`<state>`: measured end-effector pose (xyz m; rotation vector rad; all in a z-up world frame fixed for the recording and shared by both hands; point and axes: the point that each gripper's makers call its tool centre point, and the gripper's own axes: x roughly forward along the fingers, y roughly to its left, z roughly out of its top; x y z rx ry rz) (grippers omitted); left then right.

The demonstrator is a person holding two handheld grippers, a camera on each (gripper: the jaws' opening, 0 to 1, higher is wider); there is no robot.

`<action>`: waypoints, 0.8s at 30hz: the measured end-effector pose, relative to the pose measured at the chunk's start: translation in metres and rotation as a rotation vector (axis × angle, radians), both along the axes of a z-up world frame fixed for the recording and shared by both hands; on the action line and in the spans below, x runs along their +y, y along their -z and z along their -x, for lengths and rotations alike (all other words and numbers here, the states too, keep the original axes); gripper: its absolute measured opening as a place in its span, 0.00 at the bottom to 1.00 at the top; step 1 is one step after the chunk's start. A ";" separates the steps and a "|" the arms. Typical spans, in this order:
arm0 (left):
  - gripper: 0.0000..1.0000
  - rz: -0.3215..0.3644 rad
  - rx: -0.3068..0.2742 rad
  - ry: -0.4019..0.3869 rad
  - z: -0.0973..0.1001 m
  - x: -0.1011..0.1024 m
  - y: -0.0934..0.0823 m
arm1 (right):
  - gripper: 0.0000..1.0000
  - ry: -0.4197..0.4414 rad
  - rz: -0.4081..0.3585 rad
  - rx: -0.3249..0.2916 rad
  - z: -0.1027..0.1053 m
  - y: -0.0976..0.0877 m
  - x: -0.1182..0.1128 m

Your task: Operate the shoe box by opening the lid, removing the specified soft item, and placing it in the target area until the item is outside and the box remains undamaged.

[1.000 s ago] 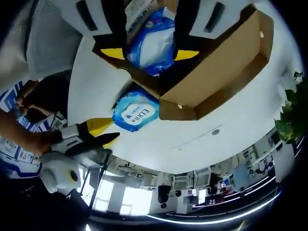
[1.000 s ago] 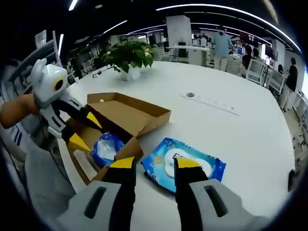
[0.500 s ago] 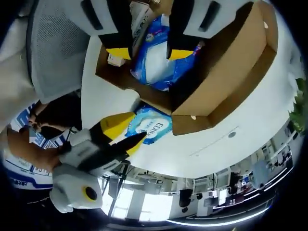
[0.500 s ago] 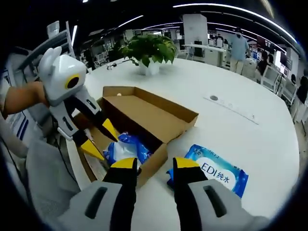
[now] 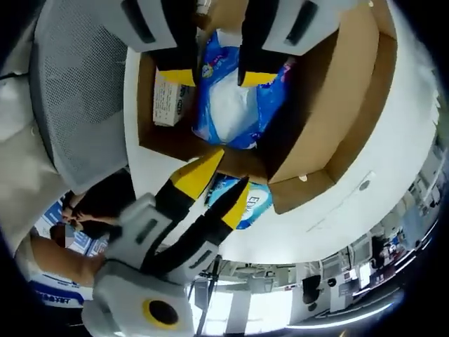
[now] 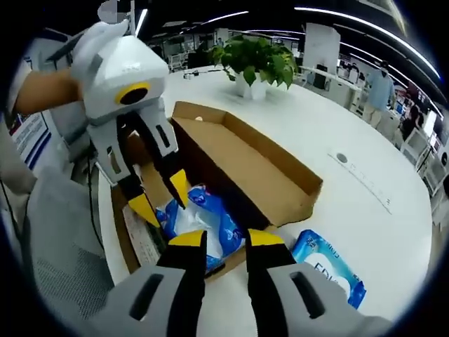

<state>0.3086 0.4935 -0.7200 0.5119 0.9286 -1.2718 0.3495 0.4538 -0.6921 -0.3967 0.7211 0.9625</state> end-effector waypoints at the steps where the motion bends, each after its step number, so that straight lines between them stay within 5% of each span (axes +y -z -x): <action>1: 0.22 -0.009 -0.003 0.019 0.001 0.001 0.001 | 0.19 -0.003 0.001 -0.001 -0.001 0.001 0.001; 17: 0.10 -0.089 -0.030 0.175 -0.002 0.006 0.023 | 0.12 -0.038 0.071 0.009 -0.012 0.033 0.025; 24: 0.00 -0.085 0.000 0.145 -0.003 0.009 0.022 | 0.00 -0.027 0.077 0.029 -0.013 0.039 0.026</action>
